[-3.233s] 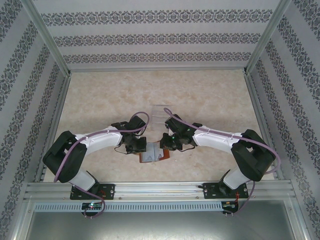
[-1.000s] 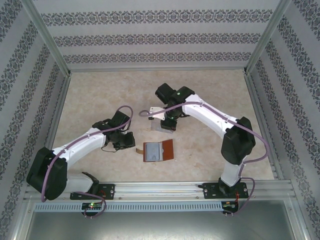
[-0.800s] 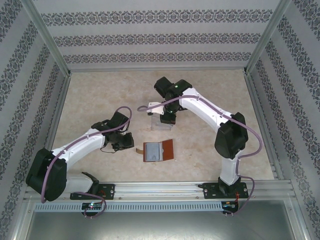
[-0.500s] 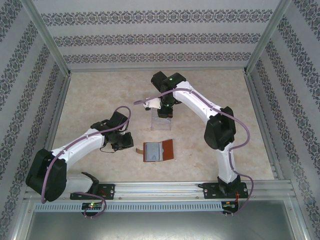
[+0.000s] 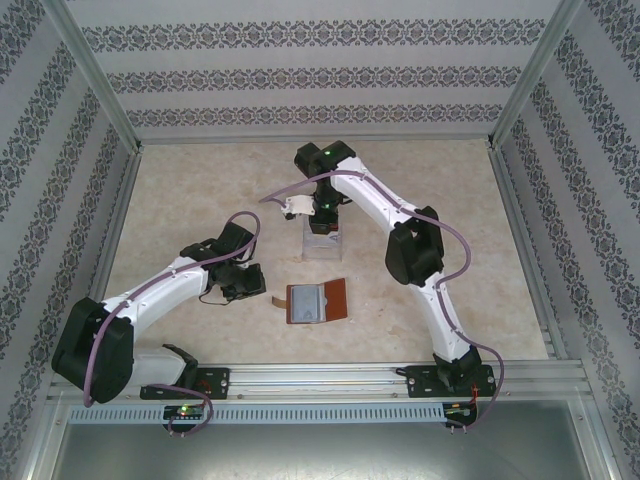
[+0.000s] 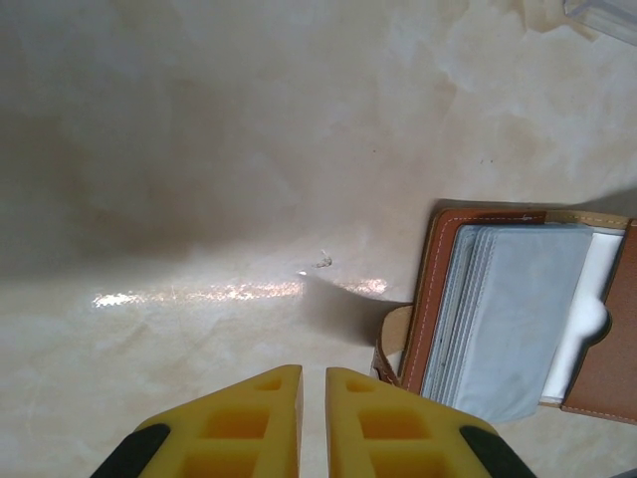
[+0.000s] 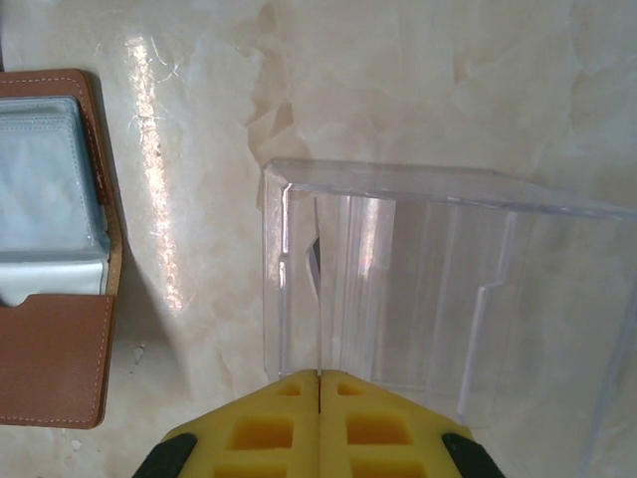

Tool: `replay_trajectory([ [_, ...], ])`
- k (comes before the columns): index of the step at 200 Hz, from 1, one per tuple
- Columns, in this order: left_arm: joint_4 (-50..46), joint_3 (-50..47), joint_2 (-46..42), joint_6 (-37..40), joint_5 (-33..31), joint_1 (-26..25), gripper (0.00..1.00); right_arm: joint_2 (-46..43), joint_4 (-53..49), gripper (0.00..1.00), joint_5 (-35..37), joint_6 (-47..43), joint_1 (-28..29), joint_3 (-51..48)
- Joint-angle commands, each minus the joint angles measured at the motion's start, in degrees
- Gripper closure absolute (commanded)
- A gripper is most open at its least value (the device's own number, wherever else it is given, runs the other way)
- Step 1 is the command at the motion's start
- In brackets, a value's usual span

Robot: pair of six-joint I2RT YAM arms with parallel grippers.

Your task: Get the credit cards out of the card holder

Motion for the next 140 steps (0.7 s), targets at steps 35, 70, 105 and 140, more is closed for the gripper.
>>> replay_trajectory([
  [35,-0.4,-0.8,-0.7,-0.4,-0.1,0.8,0.86,3.0,-5.2,1.0,-4.2,-2.1,-0.8,1.9],
  [70,0.1,-1.0,-0.4,-0.7,0.1,1.0,0.86,4.5,-6.1,1.0,-5.7,-2.1,-1.1,1.7],
  [105,0.2,-0.9,0.0,-0.5,0.2,1.0,0.86,5.2,-5.9,1.0,-6.2,-1.9,-1.5,0.6],
  [140,0.4,-0.7,0.4,-0.6,0.2,1.0,0.86,5.6,-5.4,1.0,-6.8,-2.1,-1.9,-0.4],
])
